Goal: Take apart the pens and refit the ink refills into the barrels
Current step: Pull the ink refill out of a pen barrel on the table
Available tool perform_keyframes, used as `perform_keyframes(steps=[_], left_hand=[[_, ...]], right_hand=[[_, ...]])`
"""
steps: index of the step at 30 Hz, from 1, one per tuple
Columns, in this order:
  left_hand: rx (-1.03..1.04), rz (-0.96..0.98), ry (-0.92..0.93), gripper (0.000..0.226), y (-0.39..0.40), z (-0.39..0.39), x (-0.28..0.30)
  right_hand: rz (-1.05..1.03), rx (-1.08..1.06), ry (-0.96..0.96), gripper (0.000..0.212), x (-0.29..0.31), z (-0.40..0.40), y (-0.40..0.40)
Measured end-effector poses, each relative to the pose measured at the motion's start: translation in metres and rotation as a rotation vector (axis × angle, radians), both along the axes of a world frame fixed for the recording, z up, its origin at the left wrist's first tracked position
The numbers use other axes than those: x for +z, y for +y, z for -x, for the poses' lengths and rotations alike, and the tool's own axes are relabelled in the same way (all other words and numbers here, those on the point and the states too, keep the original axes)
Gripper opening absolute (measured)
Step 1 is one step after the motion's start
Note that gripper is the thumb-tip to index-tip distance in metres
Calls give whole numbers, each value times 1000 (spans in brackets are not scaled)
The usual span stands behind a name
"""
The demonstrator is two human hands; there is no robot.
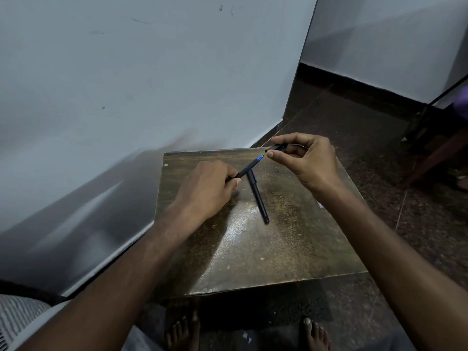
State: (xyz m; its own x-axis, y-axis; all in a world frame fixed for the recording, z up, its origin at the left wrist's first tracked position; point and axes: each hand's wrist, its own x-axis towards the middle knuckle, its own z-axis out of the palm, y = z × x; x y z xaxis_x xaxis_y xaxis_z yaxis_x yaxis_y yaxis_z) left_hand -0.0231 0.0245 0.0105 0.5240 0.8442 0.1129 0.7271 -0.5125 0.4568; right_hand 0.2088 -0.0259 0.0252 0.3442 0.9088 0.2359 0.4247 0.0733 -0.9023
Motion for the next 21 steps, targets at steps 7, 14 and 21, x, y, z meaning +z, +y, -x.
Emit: perform_keyframes(steps=[7, 14, 21], left_hand=[[-11, 1, 17, 19, 0, 1, 0], [-72, 25, -88, 24, -5, -4, 5], [-23, 74, -155, 27, -8, -4, 5]], right_hand=[[90, 144, -90, 23, -2, 4, 1], [98, 277, 316, 22, -11, 10, 6], [113, 344, 434, 12, -13, 18, 8]])
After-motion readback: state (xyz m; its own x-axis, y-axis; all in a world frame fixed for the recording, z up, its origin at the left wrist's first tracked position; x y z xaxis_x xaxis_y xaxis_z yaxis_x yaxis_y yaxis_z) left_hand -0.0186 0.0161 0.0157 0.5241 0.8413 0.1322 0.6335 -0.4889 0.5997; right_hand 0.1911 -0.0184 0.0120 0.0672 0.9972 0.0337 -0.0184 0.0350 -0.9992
